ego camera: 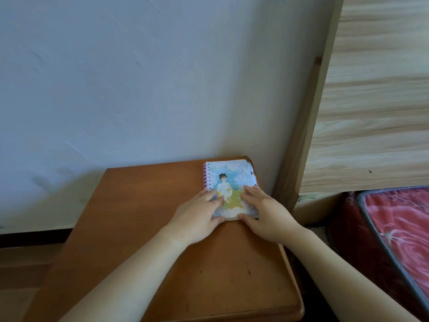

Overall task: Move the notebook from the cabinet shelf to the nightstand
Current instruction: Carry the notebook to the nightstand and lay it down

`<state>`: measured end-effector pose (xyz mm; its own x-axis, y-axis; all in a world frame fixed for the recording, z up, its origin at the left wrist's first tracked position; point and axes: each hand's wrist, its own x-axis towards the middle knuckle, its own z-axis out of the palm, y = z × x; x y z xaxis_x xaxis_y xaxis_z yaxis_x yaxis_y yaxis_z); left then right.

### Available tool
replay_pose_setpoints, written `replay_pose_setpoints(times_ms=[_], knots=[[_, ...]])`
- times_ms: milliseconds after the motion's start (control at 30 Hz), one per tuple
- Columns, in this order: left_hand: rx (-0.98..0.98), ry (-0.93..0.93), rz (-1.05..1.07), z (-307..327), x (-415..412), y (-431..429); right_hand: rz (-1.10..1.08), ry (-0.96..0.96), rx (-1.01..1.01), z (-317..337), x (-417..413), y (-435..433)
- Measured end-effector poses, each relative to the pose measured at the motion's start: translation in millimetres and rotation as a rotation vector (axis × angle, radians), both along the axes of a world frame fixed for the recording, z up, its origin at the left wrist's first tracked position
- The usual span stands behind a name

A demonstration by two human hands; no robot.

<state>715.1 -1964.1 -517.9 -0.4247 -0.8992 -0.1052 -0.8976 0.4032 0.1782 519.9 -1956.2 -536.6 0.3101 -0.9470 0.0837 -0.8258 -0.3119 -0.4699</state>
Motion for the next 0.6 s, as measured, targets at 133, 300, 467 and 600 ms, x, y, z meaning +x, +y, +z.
replay_pose_setpoints(times_ms=[133, 300, 467, 600], knots=[[-0.013, -0.018, -0.023, 4, -4, -22, 0.006, 0.070, 0.015, 5, -2, -19], [0.006, -0.011, -0.011, 2, -7, -38, 0.005, 0.123, 0.049, 6, -3, -34], [0.043, -0.002, 0.001, 3, -10, -46, -0.006, 0.108, 0.072, 7, -5, -42], [0.058, 0.002, 0.007, 2, -10, -49, -0.037, 0.063, 0.076, 9, -6, -42]])
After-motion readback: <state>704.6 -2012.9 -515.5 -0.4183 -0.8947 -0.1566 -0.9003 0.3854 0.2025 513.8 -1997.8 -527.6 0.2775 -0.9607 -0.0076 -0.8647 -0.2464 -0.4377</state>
